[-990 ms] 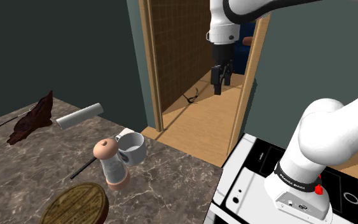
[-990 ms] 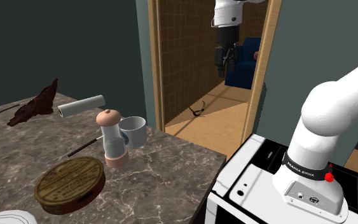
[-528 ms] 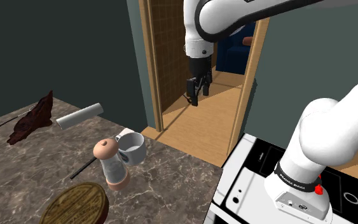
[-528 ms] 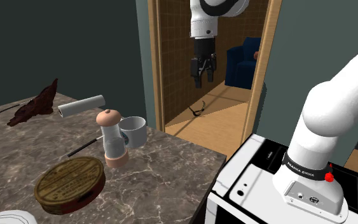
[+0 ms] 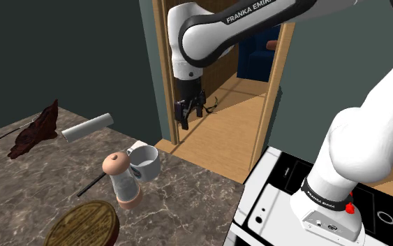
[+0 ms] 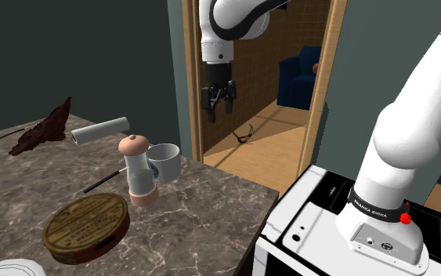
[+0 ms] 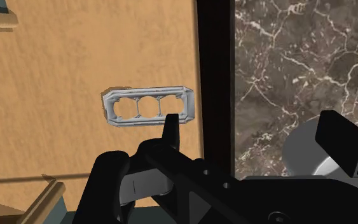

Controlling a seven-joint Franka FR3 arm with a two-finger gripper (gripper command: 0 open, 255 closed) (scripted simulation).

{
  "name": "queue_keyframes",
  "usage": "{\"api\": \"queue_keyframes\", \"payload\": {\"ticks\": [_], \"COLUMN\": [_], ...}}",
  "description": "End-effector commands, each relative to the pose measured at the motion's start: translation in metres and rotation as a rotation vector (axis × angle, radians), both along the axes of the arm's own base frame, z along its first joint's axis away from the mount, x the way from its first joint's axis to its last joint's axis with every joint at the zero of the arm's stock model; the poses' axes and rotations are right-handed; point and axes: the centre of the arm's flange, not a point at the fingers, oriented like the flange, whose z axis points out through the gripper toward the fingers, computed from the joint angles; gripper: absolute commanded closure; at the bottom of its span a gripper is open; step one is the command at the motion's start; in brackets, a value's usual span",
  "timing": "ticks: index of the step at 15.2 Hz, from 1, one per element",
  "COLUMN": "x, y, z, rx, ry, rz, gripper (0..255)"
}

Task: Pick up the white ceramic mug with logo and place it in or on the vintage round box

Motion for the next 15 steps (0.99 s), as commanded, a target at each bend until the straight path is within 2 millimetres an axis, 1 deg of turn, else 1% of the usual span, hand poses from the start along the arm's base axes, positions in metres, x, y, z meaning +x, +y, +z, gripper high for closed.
{"api": "queue_keyframes", "payload": {"ticks": [1, 11, 12, 15], "x": [0.017, 0.095, 0.097, 0.096], "y": [0.017, 0.107, 0.109, 0.110], "z": [-0.014, -0.062, -0.063, -0.079], "rx": [0.005, 0.024, 0.024, 0.024], "ry": [-0.004, -0.023, -0.024, -0.024], "rz": [0.005, 0.033, 0.034, 0.034], "gripper": [0, 0, 0, 0]}}
